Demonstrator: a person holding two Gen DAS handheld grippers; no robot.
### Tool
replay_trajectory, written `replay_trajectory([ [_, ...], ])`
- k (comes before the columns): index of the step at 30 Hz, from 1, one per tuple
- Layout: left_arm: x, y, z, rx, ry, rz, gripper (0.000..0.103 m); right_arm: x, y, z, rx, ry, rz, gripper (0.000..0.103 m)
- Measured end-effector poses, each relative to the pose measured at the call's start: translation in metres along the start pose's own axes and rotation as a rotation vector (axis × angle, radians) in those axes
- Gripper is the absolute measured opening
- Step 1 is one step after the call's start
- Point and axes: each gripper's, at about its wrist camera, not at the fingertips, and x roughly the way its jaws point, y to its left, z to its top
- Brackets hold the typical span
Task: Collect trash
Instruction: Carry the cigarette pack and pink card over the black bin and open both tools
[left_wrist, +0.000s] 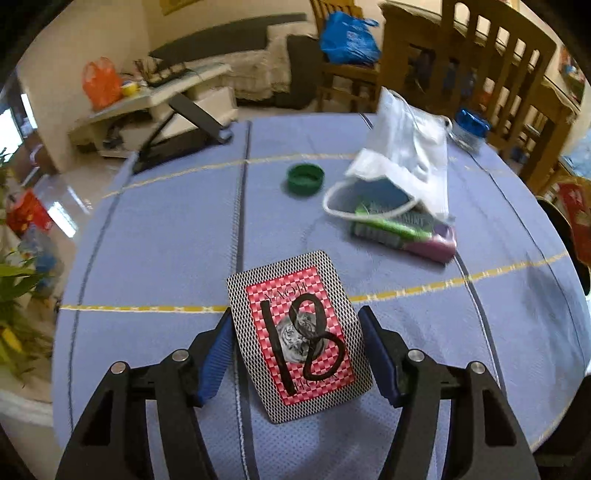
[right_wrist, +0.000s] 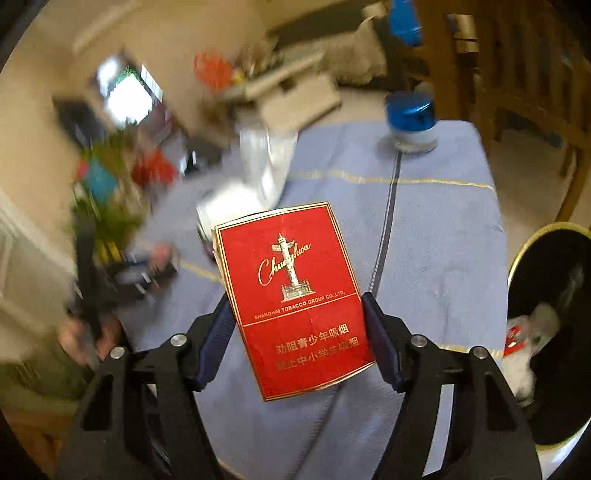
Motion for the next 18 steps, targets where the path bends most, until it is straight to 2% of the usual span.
replay_trajectory([
  [3, -0.025, 0.009, 0.007, -0.075, -0.079, -0.02, 0.063, -0.015, 0.001, -0.007, 0.063, -0.079, 0.005, 0.066],
  [7, -0.055, -0.01, 0.024, -0.032, -0.165, 0.025, 0.061, -0.036, 0.001, -0.009, 0.084, -0.157, -0.029, 0.066],
  [11, -0.075, -0.065, 0.043, 0.05, -0.227, -0.034, 0.061, -0.051, -0.012, -0.009, 0.148, -0.215, -0.071, 0.066],
  [18, -0.074, -0.183, 0.066, 0.198, -0.23, -0.182, 0.061, -0.077, -0.063, -0.04, 0.277, -0.237, -0.207, 0.065],
])
